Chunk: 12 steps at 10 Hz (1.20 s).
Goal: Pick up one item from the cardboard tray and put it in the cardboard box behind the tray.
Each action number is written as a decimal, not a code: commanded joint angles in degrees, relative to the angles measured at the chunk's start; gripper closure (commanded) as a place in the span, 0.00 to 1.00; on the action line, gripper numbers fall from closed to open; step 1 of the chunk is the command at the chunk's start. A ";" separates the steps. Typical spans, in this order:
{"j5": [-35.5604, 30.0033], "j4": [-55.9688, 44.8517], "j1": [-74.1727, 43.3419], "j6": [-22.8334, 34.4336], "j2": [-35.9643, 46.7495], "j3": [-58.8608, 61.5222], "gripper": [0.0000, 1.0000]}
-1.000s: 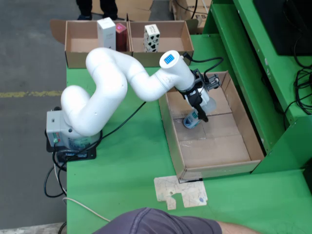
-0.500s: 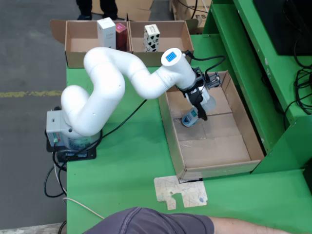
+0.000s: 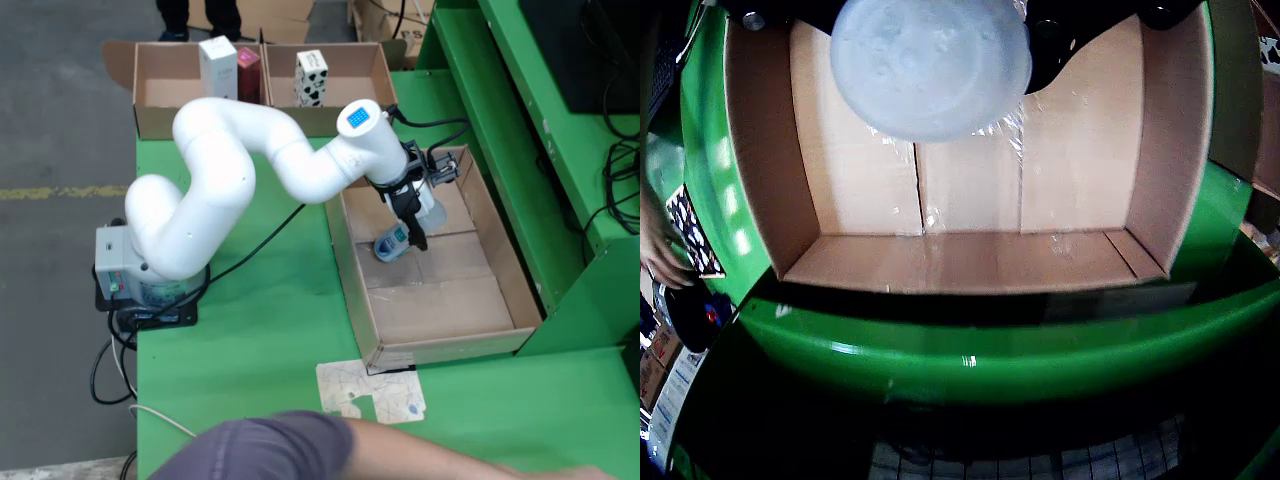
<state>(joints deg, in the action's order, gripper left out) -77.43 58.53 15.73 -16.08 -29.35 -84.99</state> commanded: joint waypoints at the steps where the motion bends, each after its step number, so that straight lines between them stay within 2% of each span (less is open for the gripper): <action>1: -0.49 -3.90 -1.45 0.55 0.42 9.00 1.00; 3: -0.95 -5.79 -2.08 0.68 0.11 11.57 1.00; 9: -1.57 -12.03 -3.36 0.95 6.42 11.18 1.00; 12: -1.28 -13.09 -3.26 1.57 13.14 5.93 1.00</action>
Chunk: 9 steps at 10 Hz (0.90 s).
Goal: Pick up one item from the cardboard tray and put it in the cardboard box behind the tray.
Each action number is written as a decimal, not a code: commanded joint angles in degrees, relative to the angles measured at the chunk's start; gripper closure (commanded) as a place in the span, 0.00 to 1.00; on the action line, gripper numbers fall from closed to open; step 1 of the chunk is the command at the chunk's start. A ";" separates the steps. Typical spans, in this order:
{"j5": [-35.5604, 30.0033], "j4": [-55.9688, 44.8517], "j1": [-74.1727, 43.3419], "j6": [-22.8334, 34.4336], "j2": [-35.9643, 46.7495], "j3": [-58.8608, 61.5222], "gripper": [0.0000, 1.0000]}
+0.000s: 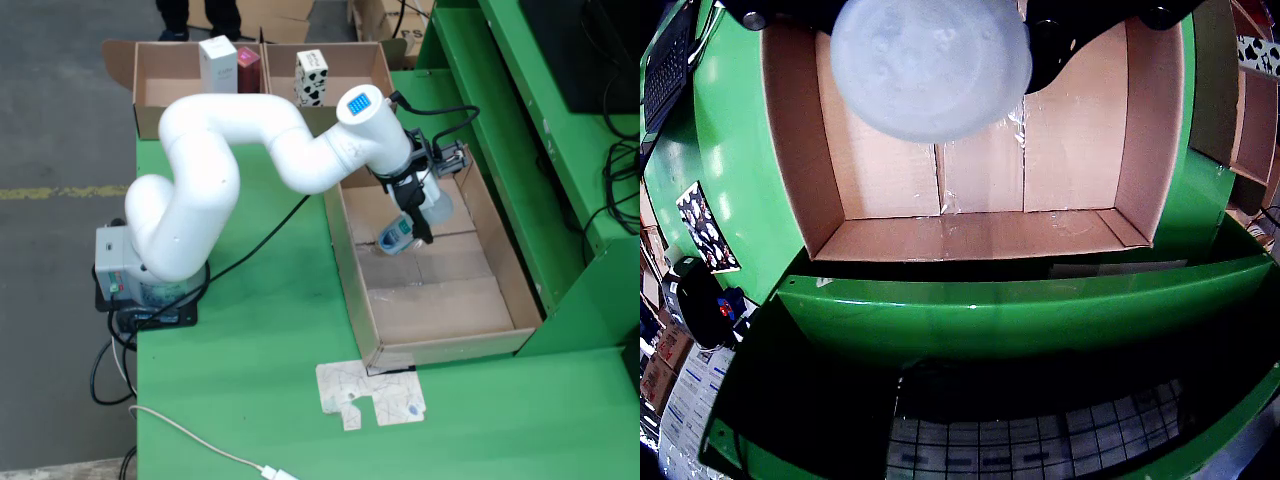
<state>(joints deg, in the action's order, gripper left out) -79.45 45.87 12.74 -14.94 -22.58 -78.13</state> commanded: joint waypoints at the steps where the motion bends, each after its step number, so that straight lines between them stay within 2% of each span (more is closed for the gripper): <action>1: 0.84 -0.80 -0.26 0.59 7.83 -1.81 1.00; 4: 0.59 -2.11 -0.89 1.05 11.40 -2.90 1.00; 9: 0.68 -2.51 -0.82 1.32 12.15 -2.03 1.00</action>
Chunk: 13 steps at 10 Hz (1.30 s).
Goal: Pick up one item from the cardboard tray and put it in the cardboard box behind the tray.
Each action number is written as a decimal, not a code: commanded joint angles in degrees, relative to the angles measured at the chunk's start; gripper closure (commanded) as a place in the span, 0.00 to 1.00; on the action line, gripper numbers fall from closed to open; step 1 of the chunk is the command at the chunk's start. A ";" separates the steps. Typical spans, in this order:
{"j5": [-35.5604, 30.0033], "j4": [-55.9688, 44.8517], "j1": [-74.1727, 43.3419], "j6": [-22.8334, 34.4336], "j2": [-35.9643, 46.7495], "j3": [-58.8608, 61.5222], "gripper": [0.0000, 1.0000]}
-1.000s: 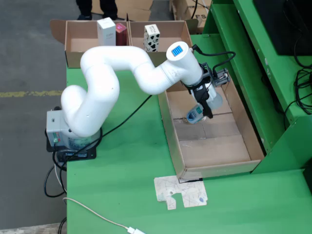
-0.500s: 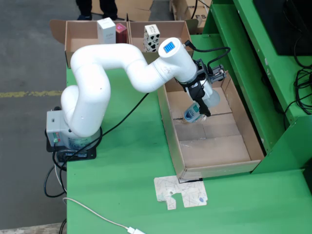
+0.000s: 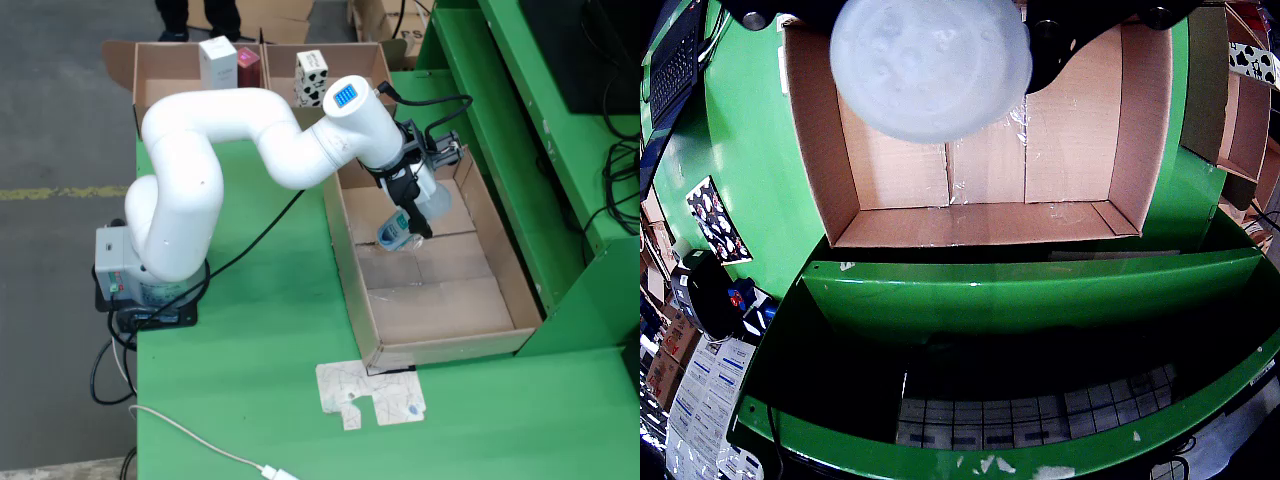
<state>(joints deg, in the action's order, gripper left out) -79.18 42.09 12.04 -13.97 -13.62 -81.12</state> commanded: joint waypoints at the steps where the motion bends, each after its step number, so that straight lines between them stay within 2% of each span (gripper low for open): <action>1: 0.38 1.51 -0.25 0.47 4.27 0.03 1.00; 10: 1.82 -2.54 -0.12 0.37 5.58 3.96 1.00; 13: 3.85 -3.01 1.34 -0.13 9.45 2.87 1.00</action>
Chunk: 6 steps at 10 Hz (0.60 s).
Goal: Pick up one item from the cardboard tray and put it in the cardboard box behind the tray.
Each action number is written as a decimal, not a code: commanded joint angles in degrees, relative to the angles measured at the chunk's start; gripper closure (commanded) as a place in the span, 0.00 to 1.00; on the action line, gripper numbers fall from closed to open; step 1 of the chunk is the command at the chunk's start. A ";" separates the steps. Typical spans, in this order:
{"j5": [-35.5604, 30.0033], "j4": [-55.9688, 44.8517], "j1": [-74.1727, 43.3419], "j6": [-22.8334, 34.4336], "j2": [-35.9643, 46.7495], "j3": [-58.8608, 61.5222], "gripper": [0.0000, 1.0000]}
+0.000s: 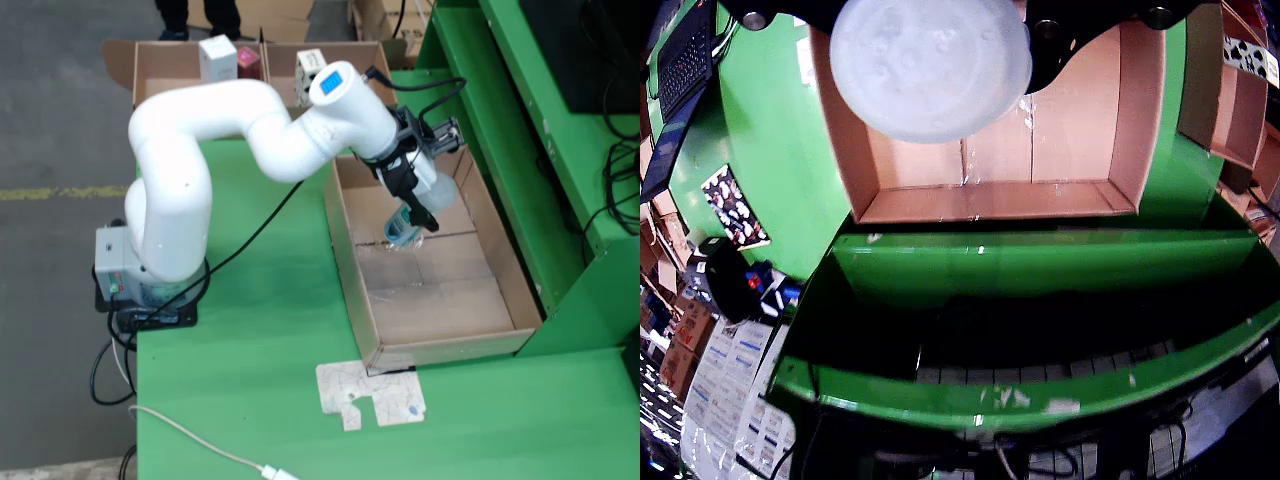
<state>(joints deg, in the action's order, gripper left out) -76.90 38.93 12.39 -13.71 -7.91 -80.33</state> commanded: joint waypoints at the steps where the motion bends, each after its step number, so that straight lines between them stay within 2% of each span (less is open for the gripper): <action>1: 1.79 -0.98 1.12 -0.45 3.19 4.20 1.00; 6: 1.55 -4.66 0.23 0.40 -0.16 12.14 1.00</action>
<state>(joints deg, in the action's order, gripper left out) -75.93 35.68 12.74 -13.79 -6.76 -75.05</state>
